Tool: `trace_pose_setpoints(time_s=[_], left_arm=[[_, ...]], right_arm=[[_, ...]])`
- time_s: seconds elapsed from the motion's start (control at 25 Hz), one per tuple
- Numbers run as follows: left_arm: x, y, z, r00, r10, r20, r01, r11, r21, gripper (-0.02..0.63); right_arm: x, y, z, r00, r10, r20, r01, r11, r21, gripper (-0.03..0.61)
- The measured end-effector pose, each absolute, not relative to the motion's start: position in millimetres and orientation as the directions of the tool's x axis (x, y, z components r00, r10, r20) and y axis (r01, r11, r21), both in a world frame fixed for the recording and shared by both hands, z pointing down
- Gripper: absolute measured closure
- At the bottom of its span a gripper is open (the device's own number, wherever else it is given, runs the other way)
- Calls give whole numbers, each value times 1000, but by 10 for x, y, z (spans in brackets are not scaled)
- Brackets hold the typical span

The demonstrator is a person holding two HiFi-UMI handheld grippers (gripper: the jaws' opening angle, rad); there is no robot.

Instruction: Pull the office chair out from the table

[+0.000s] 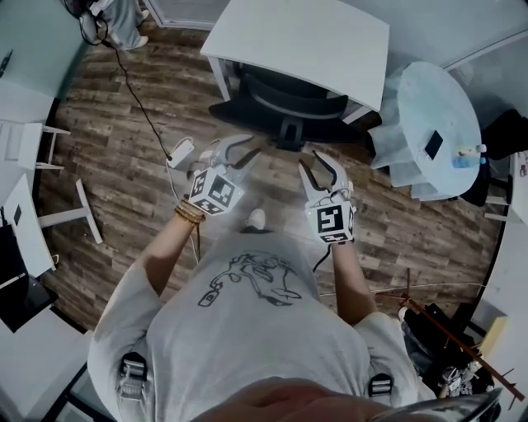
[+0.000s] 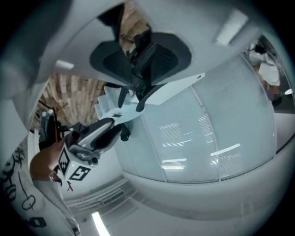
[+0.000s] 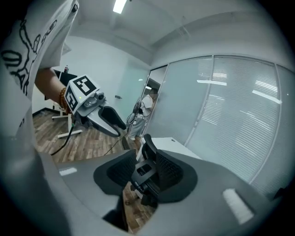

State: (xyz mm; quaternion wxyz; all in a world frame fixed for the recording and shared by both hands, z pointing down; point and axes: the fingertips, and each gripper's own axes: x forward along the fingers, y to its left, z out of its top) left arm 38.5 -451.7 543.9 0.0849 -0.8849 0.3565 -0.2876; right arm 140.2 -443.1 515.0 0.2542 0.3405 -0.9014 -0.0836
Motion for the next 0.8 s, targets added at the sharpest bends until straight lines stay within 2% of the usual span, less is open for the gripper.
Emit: trace_pose_setpoints(time_s=[0.28, 0.56, 0.8], left_arm=[[466, -4750, 5940, 512, -625, 589, -386, -780, -493, 469], [472, -4965, 6384, 439, -572, 693, -262, -819, -510, 433], [502, -5116, 6680, 390, -540, 746, -180, -839, -514, 423]], right_arm=[[1533, -4781, 5738, -584, -602, 545, -417, 798, 435, 419], [1658, -5034, 6374, -521, -532, 668, -306, 847, 435, 397], [1743, -5228, 6749, -453, -519, 725, -208, 852, 480, 383]])
